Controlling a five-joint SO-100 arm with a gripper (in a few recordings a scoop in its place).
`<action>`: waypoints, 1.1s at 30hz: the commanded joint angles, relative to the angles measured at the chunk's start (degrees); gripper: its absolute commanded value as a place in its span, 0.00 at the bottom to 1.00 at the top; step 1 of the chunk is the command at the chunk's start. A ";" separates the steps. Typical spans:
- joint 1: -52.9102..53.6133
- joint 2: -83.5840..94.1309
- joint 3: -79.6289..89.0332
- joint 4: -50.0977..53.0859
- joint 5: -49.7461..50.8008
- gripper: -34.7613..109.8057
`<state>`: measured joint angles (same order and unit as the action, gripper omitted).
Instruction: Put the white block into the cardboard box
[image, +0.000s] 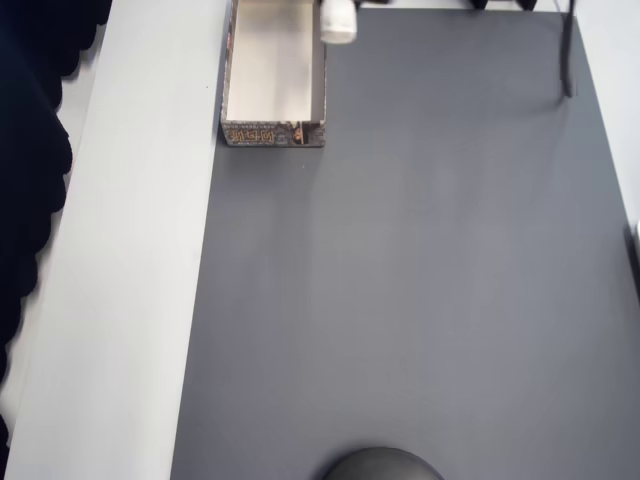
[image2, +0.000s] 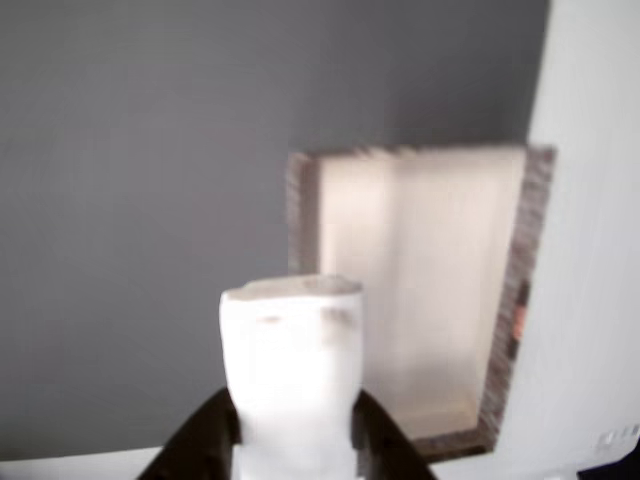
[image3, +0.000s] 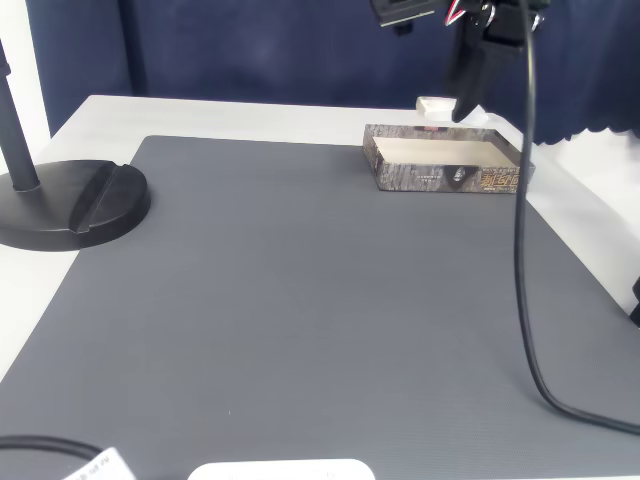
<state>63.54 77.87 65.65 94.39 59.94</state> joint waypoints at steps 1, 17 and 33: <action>4.13 -2.64 -8.35 0.62 2.46 0.23; 7.82 -21.53 -23.99 0.62 5.89 0.23; 8.17 -30.23 -30.85 -0.18 5.27 0.23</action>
<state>71.02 47.20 39.29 94.57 65.39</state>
